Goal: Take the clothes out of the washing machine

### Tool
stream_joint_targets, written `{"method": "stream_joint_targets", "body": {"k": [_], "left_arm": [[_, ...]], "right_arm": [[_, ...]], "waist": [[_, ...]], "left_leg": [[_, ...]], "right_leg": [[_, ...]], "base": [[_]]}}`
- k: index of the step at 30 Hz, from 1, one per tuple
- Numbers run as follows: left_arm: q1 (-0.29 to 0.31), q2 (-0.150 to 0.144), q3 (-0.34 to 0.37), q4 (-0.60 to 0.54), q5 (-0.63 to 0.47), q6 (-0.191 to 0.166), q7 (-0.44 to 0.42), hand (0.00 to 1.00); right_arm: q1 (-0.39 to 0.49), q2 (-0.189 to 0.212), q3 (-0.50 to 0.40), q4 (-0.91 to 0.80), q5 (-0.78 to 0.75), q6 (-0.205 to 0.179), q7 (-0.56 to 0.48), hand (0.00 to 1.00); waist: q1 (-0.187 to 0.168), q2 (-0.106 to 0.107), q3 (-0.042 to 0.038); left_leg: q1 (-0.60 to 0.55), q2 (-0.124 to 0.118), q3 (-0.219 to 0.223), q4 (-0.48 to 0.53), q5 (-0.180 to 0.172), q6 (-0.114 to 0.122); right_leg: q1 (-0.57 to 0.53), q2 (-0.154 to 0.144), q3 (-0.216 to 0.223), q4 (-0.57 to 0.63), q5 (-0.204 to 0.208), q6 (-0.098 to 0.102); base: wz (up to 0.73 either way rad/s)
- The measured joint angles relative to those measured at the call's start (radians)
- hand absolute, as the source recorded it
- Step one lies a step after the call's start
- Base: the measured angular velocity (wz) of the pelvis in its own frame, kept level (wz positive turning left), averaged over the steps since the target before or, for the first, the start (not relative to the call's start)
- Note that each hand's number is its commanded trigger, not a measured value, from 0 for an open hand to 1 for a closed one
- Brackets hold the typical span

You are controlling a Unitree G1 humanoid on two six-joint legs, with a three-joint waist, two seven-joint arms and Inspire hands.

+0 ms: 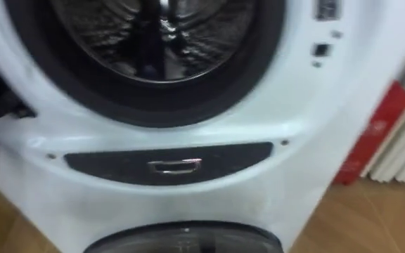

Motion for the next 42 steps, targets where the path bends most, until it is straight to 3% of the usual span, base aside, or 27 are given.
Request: {"method": "stream_joint_targets", "body": {"k": [1,3,4,5,7,8,10,11,13,15,16,18,20,22,24,25,26,27,28,29,30,33,35,36,40,41,42], "left_arm": [[0.006,0.002,0.009,0.001,-0.001,0.000,0.001,0.00],[0.015,0.002,0.024,-0.001,-0.002,0.002,0.010,0.00],[0.017,0.001,0.025,-0.001,-0.002,0.006,0.010,0.00],[0.011,-0.002,0.029,-0.002,0.000,0.016,0.010,0.00],[0.008,-0.009,0.033,-0.014,0.000,0.016,0.011,0.00],[0.013,-0.015,0.035,-0.020,-0.001,0.016,0.011,0.00],[0.009,-0.021,0.035,-0.027,-0.001,0.016,0.007,0.00],[-0.007,-0.022,0.033,-0.028,-0.001,0.015,0.005,0.00],[-0.030,-0.025,0.033,-0.029,0.000,0.011,-0.001,0.00],[-0.071,-0.028,0.015,-0.038,0.000,0.005,-0.005,0.00],[-0.085,-0.029,0.009,-0.039,0.001,0.003,-0.006,0.00],[-0.118,-0.033,0.001,-0.052,0.025,-0.011,-0.012,0.00],[-0.126,-0.036,0.000,-0.053,0.039,-0.013,-0.014,0.00],[-0.127,-0.035,0.000,-0.053,0.039,-0.013,-0.015,0.00],[-0.130,-0.036,-0.008,-0.043,0.039,-0.013,-0.014,0.00],[-0.126,-0.036,-0.008,-0.032,0.039,-0.015,-0.014,0.00],[-0.125,-0.035,-0.003,-0.002,0.037,-0.015,-0.014,0.00],[-0.122,-0.034,0.000,0.012,0.037,-0.015,-0.014,0.00],[-0.123,-0.033,0.000,0.016,0.037,-0.015,-0.013,0.00],[-0.123,-0.030,-0.001,0.019,0.038,-0.015,-0.013,0.00],[-0.118,-0.028,-0.008,0.019,0.033,-0.015,-0.013,0.00],[-0.091,-0.018,-0.003,0.015,-0.043,-0.014,-0.010,0.00],[-0.074,-0.013,0.045,0.014,-0.083,-0.013,0.005,0.00],[-0.059,-0.012,0.074,0.011,-0.103,-0.013,0.018,0.00],[-0.045,-0.014,0.167,0.010,-0.139,-0.014,0.054,0.00],[-0.044,-0.015,0.196,0.010,-0.141,-0.015,0.069,0.00],[-0.035,-0.011,0.230,-0.001,-0.150,-0.016,0.078,0.00]], "right_arm": [[-0.002,0.000,0.000,-0.001,-0.011,0.000,0.000,0.00],[-0.018,0.000,0.000,0.007,-0.045,-0.001,-0.006,0.00],[-0.028,-0.001,0.000,0.018,-0.056,-0.002,-0.009,0.00],[-0.036,0.000,0.000,0.032,-0.068,-0.002,-0.019,0.00],[-0.031,-0.003,-0.001,0.039,-0.092,-0.002,-0.033,0.00],[-0.030,-0.011,-0.002,0.036,-0.107,-0.003,-0.046,0.00],[-0.028,-0.013,-0.001,0.027,-0.119,-0.012,-0.071,0.00],[-0.022,-0.013,0.000,0.026,-0.116,-0.018,-0.078,0.00],[-0.018,-0.014,-0.001,0.028,-0.116,-0.027,-0.082,0.00],[-0.019,-0.014,-0.002,0.028,-0.108,-0.039,-0.087,0.00],[-0.021,-0.014,-0.002,0.028,-0.106,-0.040,-0.088,0.00],[-0.026,-0.008,-0.009,0.026,-0.110,-0.048,-0.088,0.00],[-0.042,-0.007,-0.022,0.024,-0.136,-0.048,-0.093,0.00],[-0.043,-0.005,-0.020,0.013,-0.139,-0.049,-0.095,0.00],[-0.035,-0.001,-0.015,0.017,-0.135,-0.045,-0.094,0.00],[-0.032,-0.002,-0.015,0.017,-0.136,-0.045,-0.094,0.00],[-0.037,-0.002,-0.017,0.015,-0.135,-0.046,-0.093,0.00],[-0.039,-0.004,-0.019,0.007,-0.128,-0.046,-0.091,0.00],[-0.037,-0.003,-0.024,0.007,-0.120,-0.045,-0.090,0.00],[-0.022,-0.004,-0.025,0.011,-0.091,-0.033,-0.086,0.00],[-0.009,-0.009,-0.024,0.010,-0.078,-0.019,-0.083,0.00],[-0.008,-0.020,-0.015,0.010,-0.073,-0.017,-0.089,0.00],[-0.007,-0.019,-0.016,0.014,-0.074,-0.020,-0.084,0.00],[-0.008,-0.020,-0.016,0.015,-0.080,-0.022,-0.084,0.00],[-0.009,-0.020,-0.017,0.016,-0.109,-0.026,-0.083,0.00],[-0.011,-0.021,-0.020,0.016,-0.129,-0.027,-0.083,0.00],[-0.014,-0.021,-0.025,0.016,-0.137,-0.029,-0.080,0.00]], "waist": [[0.003,-0.004,0.0002],[0.021,-0.001,0.0015],[0.020,0.001,0.0024],[0.015,-0.002,0.0092],[0.018,-0.006,0.0095],[0.023,-0.001,0.0112],[0.013,0.016,0.0084],[-0.002,0.021,0.0082],[-0.009,0.031,0.0105],[-0.024,0.048,0.0130],[-0.031,0.057,0.0136],[-0.033,0.069,0.0103],[-0.034,0.075,0.0060],[-0.034,0.077,0.0049],[-0.038,0.056,0.0083],[-0.036,0.053,0.0075],[-0.036,0.045,0.0043],[-0.040,0.046,0.0033],[-0.043,0.052,0.0056],[-0.046,0.042,0.0038],[-0.043,0.037,0.0015],[-0.010,0.033,0.0033],[-0.008,0.015,0.0002],[0.001,0.008,-0.0031],[0.021,-0.006,-0.0093],[0.027,-0.005,-0.0126],[0.031,0.009,-0.0089]], "left_leg": [[-0.022,0.006,-0.009,0.046,-0.001,-0.002],[-0.118,0.051,-0.044,0.252,0.000,-0.002],[-0.146,0.063,-0.056,0.303,0.006,-0.010],[-0.182,0.076,-0.082,0.379,0.033,-0.013],[-0.213,0.089,-0.096,0.465,0.070,-0.012],[-0.219,0.097,-0.098,0.562,0.085,-0.016],[-0.181,0.094,-0.098,0.642,0.085,-0.028],[-0.134,0.084,-0.099,0.627,0.085,-0.030],[-0.045,0.077,-0.101,0.540,0.064,-0.061],[0.065,0.068,-0.128,0.345,0.016,-0.087],[0.086,0.068,-0.140,0.286,0.003,-0.089],[0.163,0.063,-0.154,0.062,-0.066,-0.089],[0.190,0.055,-0.152,-0.055,-0.093,-0.080],[0.205,0.040,-0.147,-0.156,-0.096,-0.065],[0.200,-0.004,-0.117,-0.192,-0.073,-0.011],[0.194,-0.013,-0.102,-0.191,-0.067,0.000],[0.175,-0.035,-0.086,-0.188,-0.051,0.030],[0.149,-0.040,-0.052,-0.182,-0.042,0.058],[0.137,-0.037,-0.018,-0.179,-0.042,0.070],[0.122,-0.038,0.031,-0.167,-0.033,0.075],[0.117,-0.039,0.057,-0.165,-0.021,0.079],[0.116,-0.042,0.098,-0.162,-0.003,0.087],[0.116,-0.055,0.112,-0.161,0.001,0.087],[0.117,-0.063,0.124,-0.161,0.005,0.081],[0.115,-0.062,0.165,-0.160,0.018,0.061],[0.116,-0.057,0.158,-0.156,0.021,0.056],[0.115,-0.053,0.121,-0.155,0.023,0.053]], "right_leg": [[0.000,0.001,-0.006,0.002,-0.001,-0.006],[0.011,0.013,-0.060,0.004,-0.002,-0.035],[0.022,0.021,-0.068,-0.006,-0.001,-0.043],[0.031,0.030,-0.081,-0.013,-0.004,-0.054],[0.039,0.036,-0.091,-0.019,-0.014,-0.070],[0.040,0.046,-0.098,-0.013,-0.019,-0.080],[0.042,0.060,-0.112,-0.002,-0.025,-0.091],[0.040,0.066,-0.122,-0.001,-0.026,-0.094],[0.033,0.073,-0.139,0.005,-0.024,-0.098],[0.001,0.074,-0.179,0.019,-0.022,-0.099],[-0.009,0.074,-0.191,0.027,-0.022,-0.099],[-0.071,0.071,-0.202,0.070,-0.015,-0.098],[-0.122,0.062,-0.203,0.098,0.001,-0.094],[-0.156,0.052,-0.202,0.100,0.036,-0.084],[-0.168,0.026,-0.185,0.075,0.110,-0.064],[-0.167,0.021,-0.175,0.060,0.136,-0.058],[-0.164,0.012,-0.150,0.014,0.194,-0.039],[-0.156,0.010,-0.127,-0.042,0.259,0.000],[-0.157,-0.002,-0.127,-0.030,0.258,0.018],[-0.154,-0.041,-0.131,0.076,0.184,0.053],[-0.139,-0.077,-0.126,0.199,0.112,0.065],[-0.044,-0.128,-0.080,0.311,0.009,0.099],[0.062,-0.152,-0.066,0.239,-0.005,0.115],[0.124,-0.151,-0.048,0.144,-0.015,0.125],[0.191,-0.129,-0.044,-0.054,-0.017,0.127],[0.195,-0.119,-0.042,-0.079,-0.007,0.124],[0.200,-0.104,-0.037,-0.093,0.002,0.116]], "base": [[0.00],[-0.16],[-0.04],[0.23],[0.12],[-0.11],[0.07],[0.30],[0.25],[0.41],[0.49],[0.16],[-0.09],[-0.03],[-0.04],[-0.16],[-0.11],[0.00],[0.28],[0.50],[0.47],[-0.20],[-0.36],[-0.47],[-0.45],[-0.44],[-0.41]]}}
